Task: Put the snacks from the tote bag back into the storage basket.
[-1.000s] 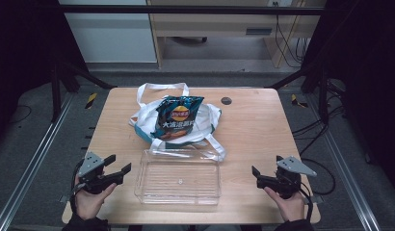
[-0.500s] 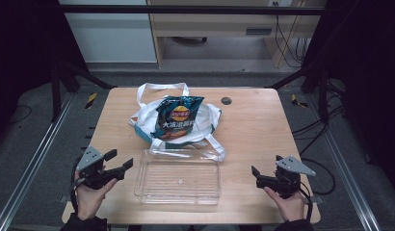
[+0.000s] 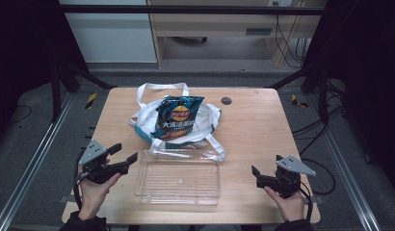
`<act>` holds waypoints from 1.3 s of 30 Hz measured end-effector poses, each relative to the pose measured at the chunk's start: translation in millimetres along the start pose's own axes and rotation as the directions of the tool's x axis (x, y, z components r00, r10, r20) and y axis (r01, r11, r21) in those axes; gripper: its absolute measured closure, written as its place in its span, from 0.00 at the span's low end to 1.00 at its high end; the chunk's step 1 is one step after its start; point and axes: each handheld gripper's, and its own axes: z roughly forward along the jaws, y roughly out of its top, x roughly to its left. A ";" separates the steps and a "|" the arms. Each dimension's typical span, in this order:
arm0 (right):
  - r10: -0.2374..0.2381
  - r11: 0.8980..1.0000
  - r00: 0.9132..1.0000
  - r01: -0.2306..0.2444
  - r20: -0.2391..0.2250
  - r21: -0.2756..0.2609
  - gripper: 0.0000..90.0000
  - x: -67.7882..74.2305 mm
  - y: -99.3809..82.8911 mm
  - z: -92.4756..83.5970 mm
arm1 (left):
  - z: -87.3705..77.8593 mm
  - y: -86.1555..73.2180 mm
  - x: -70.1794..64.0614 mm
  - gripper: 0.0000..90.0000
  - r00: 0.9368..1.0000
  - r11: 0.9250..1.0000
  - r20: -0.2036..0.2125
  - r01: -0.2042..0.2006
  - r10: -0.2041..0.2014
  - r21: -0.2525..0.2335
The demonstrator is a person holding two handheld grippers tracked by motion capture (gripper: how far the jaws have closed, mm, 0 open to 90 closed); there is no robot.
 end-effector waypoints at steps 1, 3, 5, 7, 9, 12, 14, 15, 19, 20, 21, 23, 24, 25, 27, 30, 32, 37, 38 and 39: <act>-0.001 1.000 1.000 0.001 0.000 -0.003 0.06 0.0 0.1 -0.1 | 0.2 1.5 -0.4 0.30 1.000 1.000 -0.001 -0.002 0.002 -0.004; -0.001 1.000 1.000 0.001 0.000 -0.007 0.06 0.1 0.5 -0.4 | 0.7 4.9 -1.0 0.30 1.000 1.000 -0.001 -0.010 0.010 -0.009; 0.000 1.000 1.000 0.000 0.001 -0.009 0.06 0.0 0.6 -0.6 | 1.6 8.0 -1.3 0.30 1.000 1.000 -0.003 -0.015 0.015 -0.013; 0.003 1.000 1.000 -0.003 0.003 -0.009 0.06 -0.5 0.7 -1.0 | 4.2 13.3 -1.2 0.30 1.000 1.000 -0.005 -0.019 0.019 -0.018; 0.004 1.000 1.000 -0.004 0.003 -0.013 0.06 -0.7 0.9 -1.4 | 5.3 15.3 -1.1 0.30 1.000 1.000 -0.004 -0.021 0.020 -0.022; 0.006 1.000 1.000 -0.006 0.003 -0.013 0.06 -1.0 0.9 -1.7 | 8.6 21.5 -1.4 0.30 1.000 0.999 -0.005 -0.025 0.025 -0.030; 0.006 1.000 1.000 -0.006 0.004 -0.014 0.06 -1.2 1.0 -1.7 | 11.1 25.8 -2.0 0.30 1.000 0.999 -0.005 -0.026 0.025 -0.036; 0.005 1.000 1.000 -0.005 0.003 -0.014 0.06 -1.3 1.0 -1.7 | 12.4 28.0 -2.3 0.30 1.000 0.999 -0.005 -0.027 0.027 -0.038; 0.003 1.000 1.000 -0.003 0.003 -0.016 0.06 -1.4 1.1 -1.8 | 18.4 36.8 -4.2 0.30 1.000 0.998 -0.002 -0.029 0.028 -0.050; 0.003 1.000 1.000 -0.003 0.003 -0.016 0.06 -1.4 1.1 -1.8 | 20.0 38.9 -4.6 0.30 1.000 0.998 -0.001 -0.030 0.030 -0.052; 0.003 1.000 1.000 -0.003 0.003 -0.016 0.06 -1.4 1.2 -1.8 | 21.5 41.0 -5.1 0.30 0.999 0.998 -0.001 -0.033 0.033 -0.052; 0.005 1.000 1.000 -0.005 0.003 -0.016 0.06 -1.3 1.2 -1.8 | 24.8 44.7 -6.0 0.30 0.999 0.998 -0.001 -0.036 0.036 -0.055; 0.005 1.000 1.000 -0.005 0.003 -0.016 0.06 -1.2 1.2 -1.9 | 26.4 46.5 -6.4 0.30 0.999 0.998 -0.002 -0.039 0.039 -0.057; 0.006 1.000 1.000 -0.006 0.002 -0.015 0.06 -1.2 1.2 -1.9 | 28.1 48.1 -6.8 0.30 0.999 0.998 -0.001 -0.039 0.039 -0.057; 0.006 1.000 1.000 -0.006 0.000 -0.015 0.06 -1.1 1.3 -1.9 | 31.5 51.4 -7.1 0.30 0.999 0.997 -0.003 -0.045 0.045 -0.058; 0.006 1.000 1.000 -0.006 0.000 -0.015 0.06 -1.1 1.2 -1.6 | 36.7 56.2 -7.2 0.30 0.999 0.997 -0.004 -0.050 0.050 -0.056; 0.007 1.000 1.000 -0.007 -0.001 -0.015 0.06 -1.0 1.2 -1.6 | 40.4 58.7 -7.3 0.30 0.999 0.997 -0.002 -0.048 0.048 -0.059; 0.007 1.000 1.000 -0.007 -0.003 -0.015 0.06 -0.9 1.3 -1.6 | 51.0 61.8 -7.4 0.31 0.999 0.997 0.001 -0.043 0.043 -0.059; 0.007 1.000 1.000 -0.007 -0.003 -0.015 0.06 -0.9 1.3 -1.6 | 53.2 61.8 -7.6 0.31 0.999 0.997 -0.001 -0.042 0.042 -0.059; 0.005 1.000 1.000 -0.005 -0.003 -0.016 0.06 -1.1 1.4 -1.6 | 57.2 61.5 -7.3 0.31 0.999 0.998 0.000 -0.040 0.040 -0.057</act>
